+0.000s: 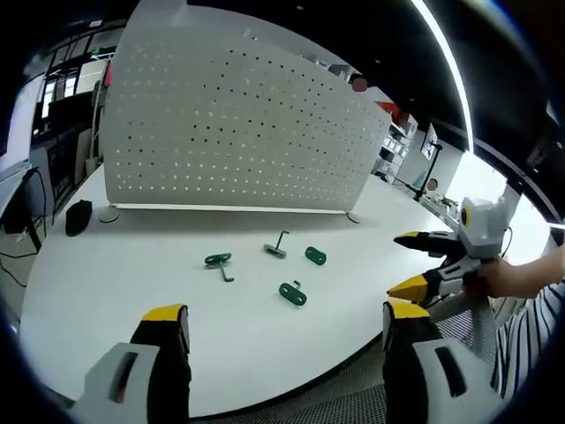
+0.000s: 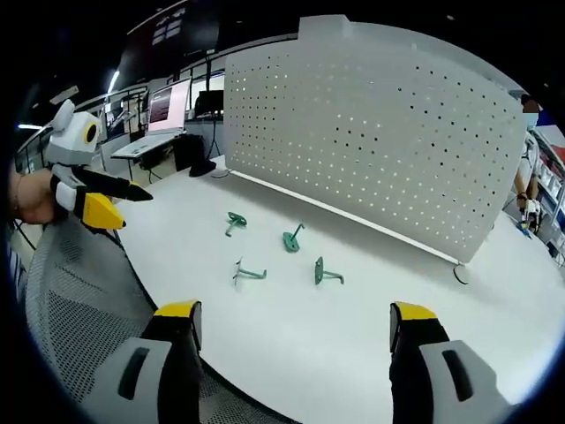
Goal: Insert the hook assembly into the mounting plate slot until the hook locks in place.
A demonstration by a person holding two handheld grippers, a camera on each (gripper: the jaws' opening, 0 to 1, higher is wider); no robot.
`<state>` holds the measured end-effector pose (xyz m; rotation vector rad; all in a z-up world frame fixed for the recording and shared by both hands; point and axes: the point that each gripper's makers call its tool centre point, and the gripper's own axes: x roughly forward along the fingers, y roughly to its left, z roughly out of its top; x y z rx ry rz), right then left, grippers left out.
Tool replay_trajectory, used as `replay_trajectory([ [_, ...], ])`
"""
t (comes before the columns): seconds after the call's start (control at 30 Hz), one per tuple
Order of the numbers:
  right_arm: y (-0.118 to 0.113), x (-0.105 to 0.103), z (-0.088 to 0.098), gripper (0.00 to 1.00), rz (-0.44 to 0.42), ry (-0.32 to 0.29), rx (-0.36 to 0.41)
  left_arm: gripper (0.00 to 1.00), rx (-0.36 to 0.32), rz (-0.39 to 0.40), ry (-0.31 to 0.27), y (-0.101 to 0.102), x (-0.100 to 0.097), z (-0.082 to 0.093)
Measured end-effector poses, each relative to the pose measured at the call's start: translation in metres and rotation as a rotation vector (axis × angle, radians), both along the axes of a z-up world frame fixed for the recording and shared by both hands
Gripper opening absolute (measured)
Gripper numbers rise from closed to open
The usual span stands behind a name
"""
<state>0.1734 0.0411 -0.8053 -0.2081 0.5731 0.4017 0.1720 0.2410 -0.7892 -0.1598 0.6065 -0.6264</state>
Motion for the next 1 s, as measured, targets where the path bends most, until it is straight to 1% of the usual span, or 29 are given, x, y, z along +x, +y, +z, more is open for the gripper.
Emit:
replay_trajectory([
  [0.03,-0.0003,0.0,0.0,0.84,-0.001,0.0,-0.001,0.94,-0.007,-0.016,0.006,-0.0023,-0.0015,-0.0004],
  [0.1,-0.0003,-0.0003,-0.0006,0.84,-0.003,0.002,0.001,0.95,-0.022,-0.018,0.032,-0.0035,-0.0019,-0.0035],
  [0.2,0.0,-0.0008,-0.0017,0.84,-0.006,0.008,0.003,0.95,-0.024,-0.011,0.028,-0.0017,-0.0014,-0.0028],
  [0.33,0.0018,-0.0018,-0.0037,0.83,-0.002,0.021,0.013,0.95,-0.042,-0.006,0.036,-0.001,-0.0017,-0.0015],
  [0.4,0.002,-0.0025,-0.0027,0.82,-0.003,0.017,0.014,0.96,-0.036,0.0,0.028,-0.0002,-0.0009,-0.001],
  [0.5,0.0008,-0.0016,-0.0014,0.81,-0.009,0.008,0.015,0.95,-0.026,-0.008,0.017,-0.0011,-0.0012,-0.001],
  [0.57,0.0006,-0.0017,-0.0032,0.81,-0.009,0.021,0.017,0.94,-0.021,-0.017,0.022,-0.0021,-0.002,-0.0024],
  [0.77,-0.0009,-0.0012,-0.0027,0.8,-0.018,0.025,0.02,0.94,-0.022,-0.02,0.027,-0.0023,-0.0009,-0.0035],
  [0.87,-0.0013,-0.0008,-0.0013,0.8,-0.02,0.017,0.02,0.94,-0.02,-0.017,0.019,-0.0018,-0.0003,-0.0025],
  [0.97,-0.0024,-0.0012,-0.0022,0.79,-0.025,0.024,0.02,0.94,-0.011,-0.023,0.004,-0.0025,-0.0011,-0.001],
  [1.0,-0.0011,-0.0011,-0.0005,0.78,-0.027,0.024,0.037,0.94,-0.009,-0.025,0.004,-0.0029,-0.0014,-0.0011],
])
